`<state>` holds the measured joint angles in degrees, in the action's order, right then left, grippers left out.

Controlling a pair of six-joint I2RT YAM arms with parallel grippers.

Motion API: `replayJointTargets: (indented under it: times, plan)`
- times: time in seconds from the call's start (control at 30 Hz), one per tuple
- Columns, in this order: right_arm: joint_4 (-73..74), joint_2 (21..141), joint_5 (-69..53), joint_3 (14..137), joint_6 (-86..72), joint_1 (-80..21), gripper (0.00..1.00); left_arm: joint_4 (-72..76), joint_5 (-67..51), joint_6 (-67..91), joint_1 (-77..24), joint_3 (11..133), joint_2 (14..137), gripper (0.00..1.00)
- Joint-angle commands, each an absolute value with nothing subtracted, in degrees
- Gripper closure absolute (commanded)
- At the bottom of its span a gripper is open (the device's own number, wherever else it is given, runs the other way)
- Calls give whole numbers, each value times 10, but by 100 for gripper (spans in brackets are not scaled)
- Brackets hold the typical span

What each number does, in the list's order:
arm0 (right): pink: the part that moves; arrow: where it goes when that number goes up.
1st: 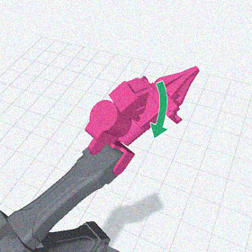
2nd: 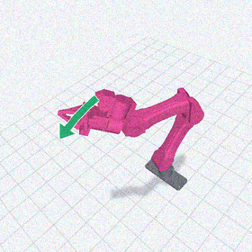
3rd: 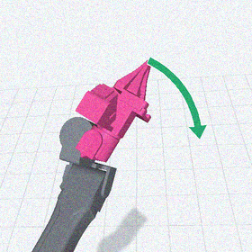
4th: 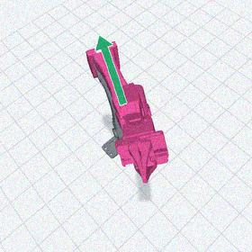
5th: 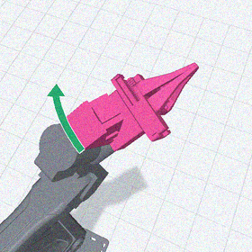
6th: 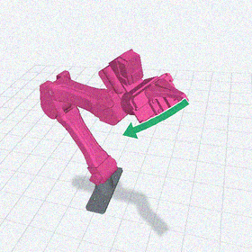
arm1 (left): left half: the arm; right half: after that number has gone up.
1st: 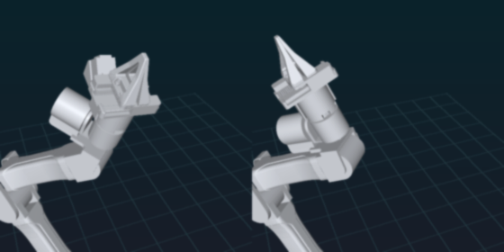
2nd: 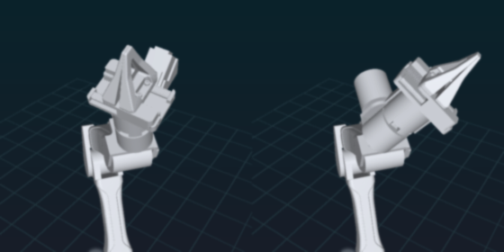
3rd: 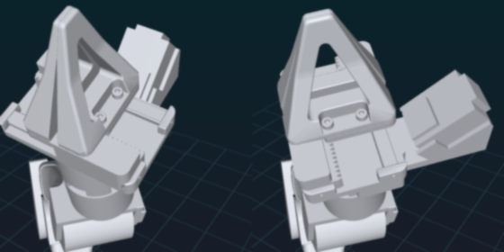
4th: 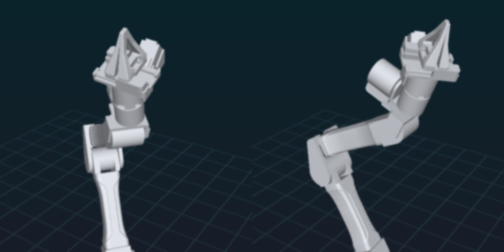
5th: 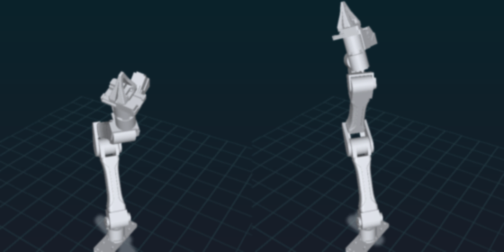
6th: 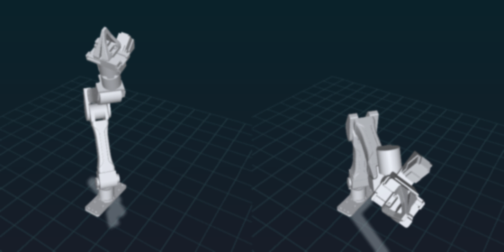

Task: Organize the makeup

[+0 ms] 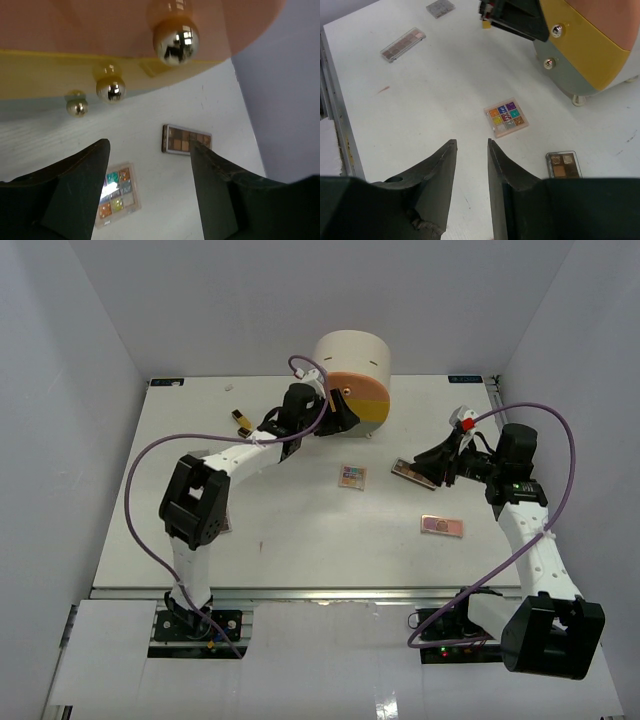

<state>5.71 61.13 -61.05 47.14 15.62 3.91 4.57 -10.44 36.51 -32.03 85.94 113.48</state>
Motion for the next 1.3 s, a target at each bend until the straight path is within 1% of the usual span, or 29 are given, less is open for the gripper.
replayJointTargets:
  times: [0.0,0.1,0.23,0.33,0.47,0.5,0.63,0.67,0.7,0.87,1.0,1.27]
  plan:
    - [20,592,-660,465,143,46,63,11,-76,354,-315,942,1170,28]
    - [20,593,-664,463,143,47,63,2,-60,354,-314,983,1200,32]
    - [20,592,-666,460,144,48,63,-16,-41,353,-312,1005,1219,37]
    - [20,593,-666,458,145,50,63,-15,-35,363,-310,1016,1228,44]
    - [20,595,-666,457,145,51,63,-13,-24,372,-310,1016,1230,59]
    - [20,595,-666,457,146,52,63,-10,-24,374,-310,1012,1229,65]
    - [19,597,-664,456,145,54,63,-2,-23,377,-310,994,1218,77]
    - [19,599,-664,456,146,54,63,10,-24,376,-310,985,1212,81]
    - [19,600,-663,456,147,54,63,17,-29,374,-310,978,1207,83]
    - [19,605,-658,454,149,54,63,46,-58,370,-311,911,1156,87]
    - [19,608,-649,451,152,54,63,83,-68,368,-314,805,1081,87]
    - [20,614,-642,450,156,54,62,104,-105,369,-317,668,959,87]
